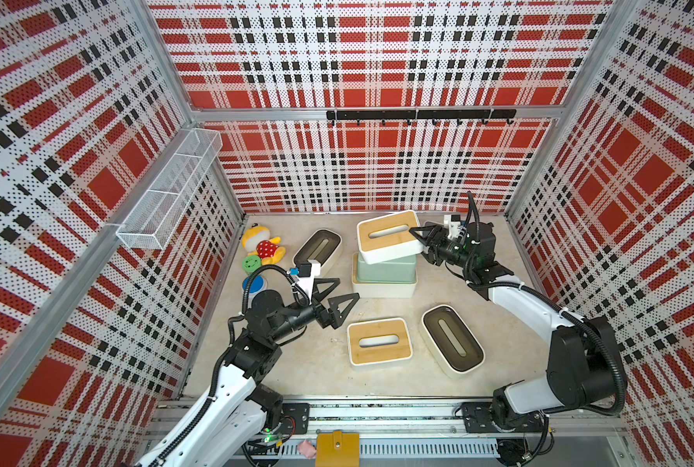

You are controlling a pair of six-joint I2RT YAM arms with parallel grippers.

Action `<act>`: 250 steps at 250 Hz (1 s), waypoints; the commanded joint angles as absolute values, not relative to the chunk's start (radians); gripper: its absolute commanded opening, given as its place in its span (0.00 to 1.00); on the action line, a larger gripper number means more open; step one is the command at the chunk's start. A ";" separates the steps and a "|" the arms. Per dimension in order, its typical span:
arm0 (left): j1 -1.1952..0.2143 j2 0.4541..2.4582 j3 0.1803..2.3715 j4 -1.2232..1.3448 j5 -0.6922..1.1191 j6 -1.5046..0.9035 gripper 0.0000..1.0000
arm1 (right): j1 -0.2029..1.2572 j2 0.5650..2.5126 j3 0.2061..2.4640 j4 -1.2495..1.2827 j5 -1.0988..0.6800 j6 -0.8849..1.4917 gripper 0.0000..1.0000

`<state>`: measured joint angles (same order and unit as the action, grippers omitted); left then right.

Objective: Stack the tissue boxes
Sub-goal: Place the tissue box at the tissue box.

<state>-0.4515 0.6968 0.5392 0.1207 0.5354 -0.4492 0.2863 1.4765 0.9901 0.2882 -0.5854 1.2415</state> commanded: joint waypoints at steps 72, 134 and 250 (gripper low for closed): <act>-0.458 0.692 0.551 0.145 0.545 -0.454 0.99 | 0.291 1.453 0.998 0.337 -0.570 1.214 0.72; -0.458 0.692 0.552 0.146 0.546 -0.455 0.99 | 0.291 1.460 1.003 0.319 -0.571 1.207 0.76; -0.458 0.684 0.553 0.145 0.548 -0.456 0.99 | 0.280 1.445 1.028 0.214 -0.546 1.149 0.84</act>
<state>-0.4522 0.6960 0.5392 0.1207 0.5419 -0.4492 0.2848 1.4765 0.9905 0.1894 -0.5625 1.1774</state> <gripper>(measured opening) 0.994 0.830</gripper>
